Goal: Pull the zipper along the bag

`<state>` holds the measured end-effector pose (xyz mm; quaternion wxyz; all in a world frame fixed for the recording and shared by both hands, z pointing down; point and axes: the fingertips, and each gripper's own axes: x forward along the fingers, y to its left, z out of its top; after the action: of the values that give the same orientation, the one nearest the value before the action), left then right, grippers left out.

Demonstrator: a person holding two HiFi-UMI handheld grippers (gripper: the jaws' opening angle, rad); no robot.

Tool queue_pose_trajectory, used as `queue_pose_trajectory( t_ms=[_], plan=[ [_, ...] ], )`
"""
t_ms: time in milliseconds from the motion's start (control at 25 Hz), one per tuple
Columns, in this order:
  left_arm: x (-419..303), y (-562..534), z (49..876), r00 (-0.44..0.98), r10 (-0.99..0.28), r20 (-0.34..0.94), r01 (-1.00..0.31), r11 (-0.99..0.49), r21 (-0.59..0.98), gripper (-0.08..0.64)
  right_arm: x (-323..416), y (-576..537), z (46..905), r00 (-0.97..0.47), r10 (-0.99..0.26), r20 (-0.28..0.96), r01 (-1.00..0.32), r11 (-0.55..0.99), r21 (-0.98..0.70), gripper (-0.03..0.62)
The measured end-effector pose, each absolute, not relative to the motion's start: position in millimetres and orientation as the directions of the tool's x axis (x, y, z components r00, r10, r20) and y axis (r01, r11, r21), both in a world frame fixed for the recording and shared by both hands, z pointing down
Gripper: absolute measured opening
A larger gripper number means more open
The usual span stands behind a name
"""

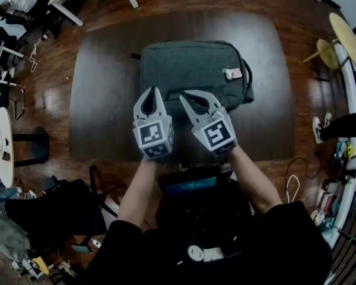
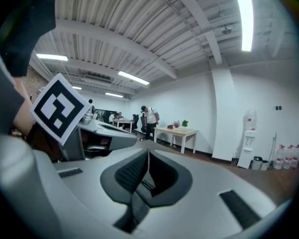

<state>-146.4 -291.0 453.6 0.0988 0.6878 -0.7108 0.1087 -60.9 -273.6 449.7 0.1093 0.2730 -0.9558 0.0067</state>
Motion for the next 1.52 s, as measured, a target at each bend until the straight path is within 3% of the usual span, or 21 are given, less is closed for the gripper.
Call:
queue_pose_trajectory(
  t_ms=[40,160,200,440,720,840,920,960,1080,1280,1400,1520],
  plan=[
    [-149,-292,458,-0.045,-0.953,0.299,-0.999,0.041,-0.017,0.002,-64,-273,455,-0.836,-0.494,0.241,-0.49,0.868,0.08,0.03],
    [-159,-293,467,-0.079,-0.945,0.317,-0.997,0.076,-0.021,0.002,-77,-268,475,-0.854,-0.391,0.344,-0.35,0.92,0.178,0.187],
    [-163,-293,468,-0.09,-0.943,0.32,-0.996,0.086,-0.026,0.002,-83,-267,482,-0.853,-0.366,0.373,-0.302,0.928,0.22,0.21],
    [-188,-294,472,-0.129,-0.935,0.33,-0.992,0.122,-0.042,0.002,-123,-262,528,-0.799,-0.283,0.531,0.019,0.87,0.493,0.21],
    [-221,-298,482,-0.112,-0.937,0.33,-0.994,0.109,-0.025,0.003,-161,-266,597,-0.654,-0.172,0.736,0.213,0.893,0.397,0.201],
    [-226,-306,487,-0.09,-0.94,0.328,-0.996,0.09,-0.013,0.002,-160,-268,592,-0.665,-0.142,0.733,0.208,0.908,0.364,0.159],
    [-230,-310,492,-0.079,-0.941,0.33,-0.997,0.082,-0.003,0.002,-155,-279,582,-0.675,-0.181,0.715,0.143,0.919,0.368,0.008],
    [-231,-312,492,-0.073,-0.941,0.331,-0.997,0.078,0.001,0.002,-150,-289,578,-0.67,-0.217,0.71,0.095,0.923,0.373,0.006],
    [-232,-316,492,-0.058,-0.94,0.335,-0.998,0.065,0.012,0.002,-133,-308,575,-0.65,-0.275,0.708,-0.017,0.937,0.349,0.008],
    [-232,-320,494,-0.036,-0.939,0.341,-0.999,0.045,0.018,0.002,-122,-297,569,-0.663,-0.341,0.666,-0.097,0.922,0.375,0.029],
    [-229,-325,494,-0.021,-0.94,0.34,-0.999,0.029,0.019,0.002,-128,-290,560,-0.688,-0.325,0.649,-0.179,0.942,0.282,0.16],
    [-225,-328,494,-0.004,-0.941,0.339,-1.0,0.012,0.02,0.002,-134,-285,574,-0.631,-0.338,0.699,-0.166,0.938,0.305,0.173]
  ],
)
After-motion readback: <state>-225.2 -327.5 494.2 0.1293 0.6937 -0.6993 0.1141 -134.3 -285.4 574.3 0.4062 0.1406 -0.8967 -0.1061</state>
